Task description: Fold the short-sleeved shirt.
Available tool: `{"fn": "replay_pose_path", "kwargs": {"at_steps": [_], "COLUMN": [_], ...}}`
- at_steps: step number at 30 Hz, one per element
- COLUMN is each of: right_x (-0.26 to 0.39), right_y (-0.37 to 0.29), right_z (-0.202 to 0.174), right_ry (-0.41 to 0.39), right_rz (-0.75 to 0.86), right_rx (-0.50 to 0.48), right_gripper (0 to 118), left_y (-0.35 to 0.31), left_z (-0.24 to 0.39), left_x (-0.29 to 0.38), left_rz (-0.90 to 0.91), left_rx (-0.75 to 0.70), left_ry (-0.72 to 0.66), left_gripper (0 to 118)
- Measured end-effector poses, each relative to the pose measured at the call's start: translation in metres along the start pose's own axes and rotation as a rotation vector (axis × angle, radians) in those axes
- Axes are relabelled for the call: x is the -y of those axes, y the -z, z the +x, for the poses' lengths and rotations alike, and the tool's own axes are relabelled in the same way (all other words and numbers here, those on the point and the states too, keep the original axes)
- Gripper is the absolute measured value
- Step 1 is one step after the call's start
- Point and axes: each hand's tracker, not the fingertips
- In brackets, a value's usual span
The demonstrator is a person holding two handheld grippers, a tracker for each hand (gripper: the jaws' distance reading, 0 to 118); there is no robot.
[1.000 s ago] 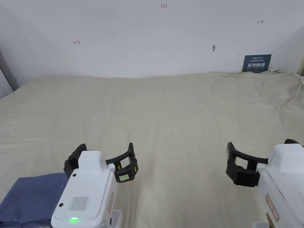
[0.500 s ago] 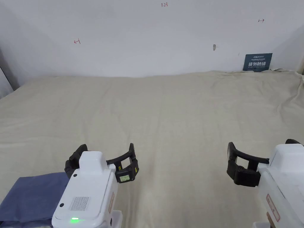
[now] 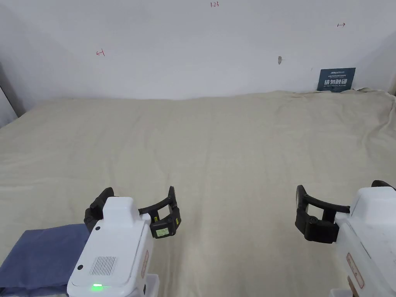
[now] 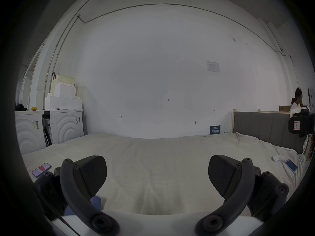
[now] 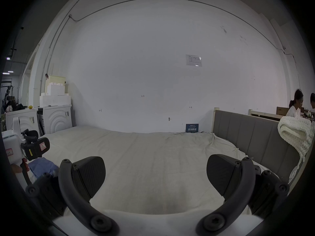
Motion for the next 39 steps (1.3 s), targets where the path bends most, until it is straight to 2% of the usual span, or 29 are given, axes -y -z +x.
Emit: {"fn": "replay_pose_path", "kwargs": {"at_steps": [9, 17, 21, 23, 26, 29, 32, 35, 39], "right_x": [0.000, -0.009, -0.021, -0.029, -0.037, -0.040, -0.038, -0.034, -0.031], "right_y": [0.001, 0.004, 0.010, 0.013, 0.019, 0.024, 0.026, 0.025, 0.025], "right_z": [0.000, -0.001, -0.004, -0.008, -0.010, -0.009, -0.014, -0.020, -0.024], "right_ry": [-0.002, 0.033, 0.072, 0.132, 0.204, 0.245, 0.243, 0.200, 0.170], "right_rz": [-0.010, -0.061, -0.181, -0.280, -0.413, -0.497, -0.515, -0.492, -0.477], "right_rx": [0.007, 0.011, 0.052, 0.141, 0.218, 0.190, 0.210, 0.240, 0.223], "right_gripper": [118, 118, 117, 117, 117, 117, 117, 117, 117], "left_y": [0.000, 0.000, -0.001, -0.001, -0.002, -0.003, -0.004, -0.003, -0.004], "left_z": [0.000, -0.001, -0.002, -0.003, -0.004, -0.005, -0.006, -0.006, -0.007], "left_x": [0.001, 0.001, 0.000, -0.001, -0.003, -0.004, -0.004, -0.005, -0.006], "left_rz": [-0.004, -0.006, -0.006, -0.009, -0.006, -0.003, -0.001, 0.002, 0.006], "left_rx": [0.002, 0.004, 0.005, 0.004, 0.005, 0.006, 0.007, 0.007, 0.008], "left_ry": [0.002, 0.008, 0.004, 0.002, -0.004, -0.008, -0.010, -0.012, -0.014], "left_gripper": [118, 118, 118, 118, 118, 118, 118, 118, 118]}}
